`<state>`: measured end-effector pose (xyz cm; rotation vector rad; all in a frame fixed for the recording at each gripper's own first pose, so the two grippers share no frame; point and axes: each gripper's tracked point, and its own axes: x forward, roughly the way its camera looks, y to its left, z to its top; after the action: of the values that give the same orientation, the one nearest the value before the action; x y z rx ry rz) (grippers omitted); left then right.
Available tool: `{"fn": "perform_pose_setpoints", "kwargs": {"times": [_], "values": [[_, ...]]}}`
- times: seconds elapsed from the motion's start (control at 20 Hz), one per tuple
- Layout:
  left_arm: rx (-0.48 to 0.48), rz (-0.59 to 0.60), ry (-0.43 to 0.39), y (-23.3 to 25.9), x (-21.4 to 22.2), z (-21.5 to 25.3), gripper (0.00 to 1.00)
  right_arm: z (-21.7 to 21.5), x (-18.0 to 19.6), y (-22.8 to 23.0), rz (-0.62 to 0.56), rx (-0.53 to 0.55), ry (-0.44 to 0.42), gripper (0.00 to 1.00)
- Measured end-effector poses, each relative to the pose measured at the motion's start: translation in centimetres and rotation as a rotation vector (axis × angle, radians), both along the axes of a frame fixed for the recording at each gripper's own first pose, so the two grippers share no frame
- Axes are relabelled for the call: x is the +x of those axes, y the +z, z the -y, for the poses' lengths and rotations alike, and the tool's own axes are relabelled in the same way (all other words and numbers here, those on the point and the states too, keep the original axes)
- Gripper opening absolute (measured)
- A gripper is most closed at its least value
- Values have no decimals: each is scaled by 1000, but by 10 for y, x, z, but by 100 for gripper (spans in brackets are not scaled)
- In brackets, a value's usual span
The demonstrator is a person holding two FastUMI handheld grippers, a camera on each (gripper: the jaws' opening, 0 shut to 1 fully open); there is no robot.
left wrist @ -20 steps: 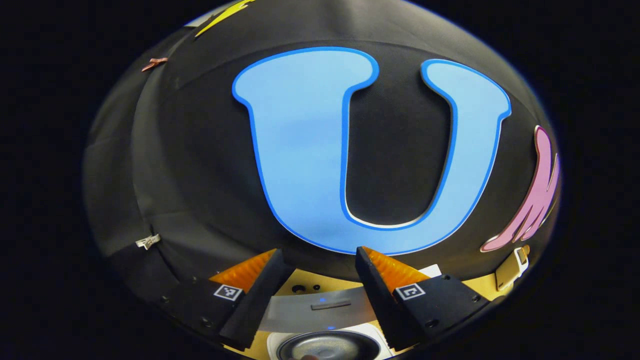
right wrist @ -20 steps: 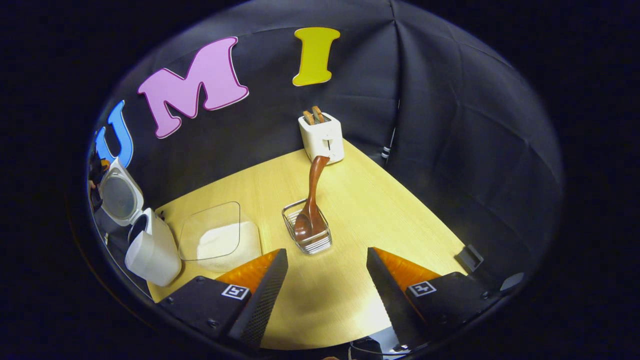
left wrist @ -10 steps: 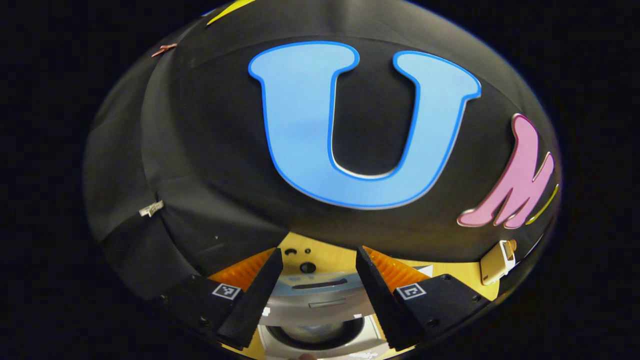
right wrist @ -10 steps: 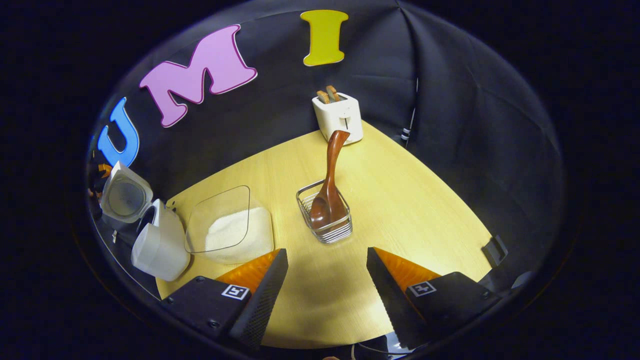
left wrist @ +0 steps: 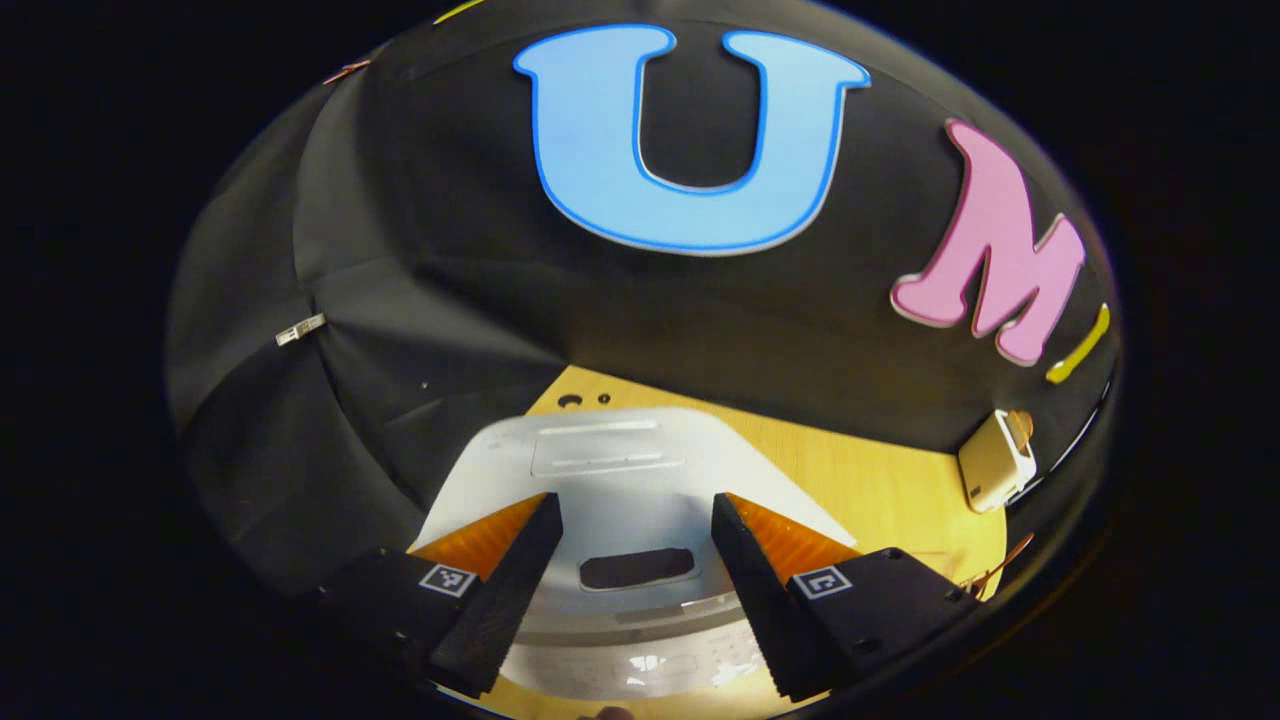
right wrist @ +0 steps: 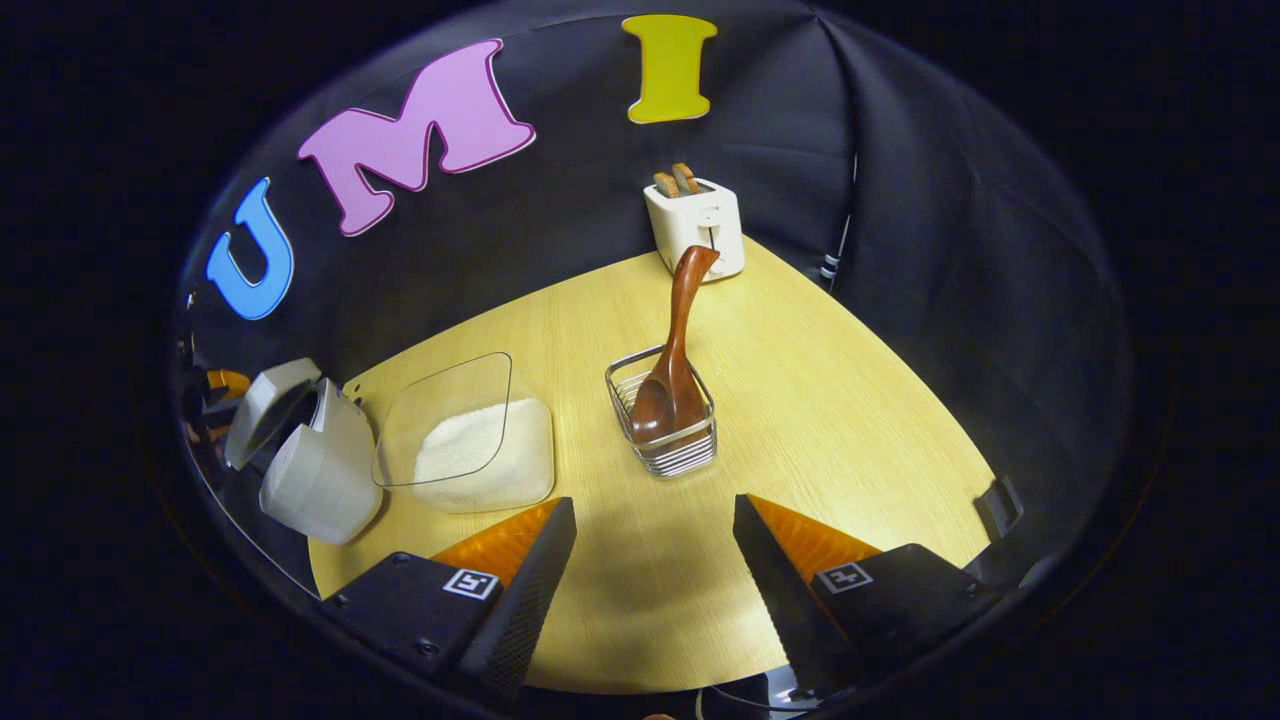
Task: Close the left gripper, press the button to open the rice cooker; take a wooden spoon from the chopstick holder with the right hand, scoop a spoonful of rice and pour it into the rice cooker, then put the wooden spoon back into the chopstick holder.
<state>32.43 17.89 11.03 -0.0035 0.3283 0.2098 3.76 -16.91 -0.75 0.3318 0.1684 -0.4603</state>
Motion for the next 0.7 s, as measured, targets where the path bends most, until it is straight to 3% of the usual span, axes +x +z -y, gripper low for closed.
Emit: {"fn": "perform_pose_setpoints", "kwargs": {"times": [0.3, 0.45, 0.7], "values": [[4, -60, 27, -55, -6, 3, 100, 0, -5, -10, -19, 4, 4, 99], [76, -33, 30, -59, -3, 4, 99, 1, 3, -5, -25, -31, 26, 99], [117, 43, 18, -62, 2, 6, 100, -5, 22, 11, -35, -125, 96, 99]]}}
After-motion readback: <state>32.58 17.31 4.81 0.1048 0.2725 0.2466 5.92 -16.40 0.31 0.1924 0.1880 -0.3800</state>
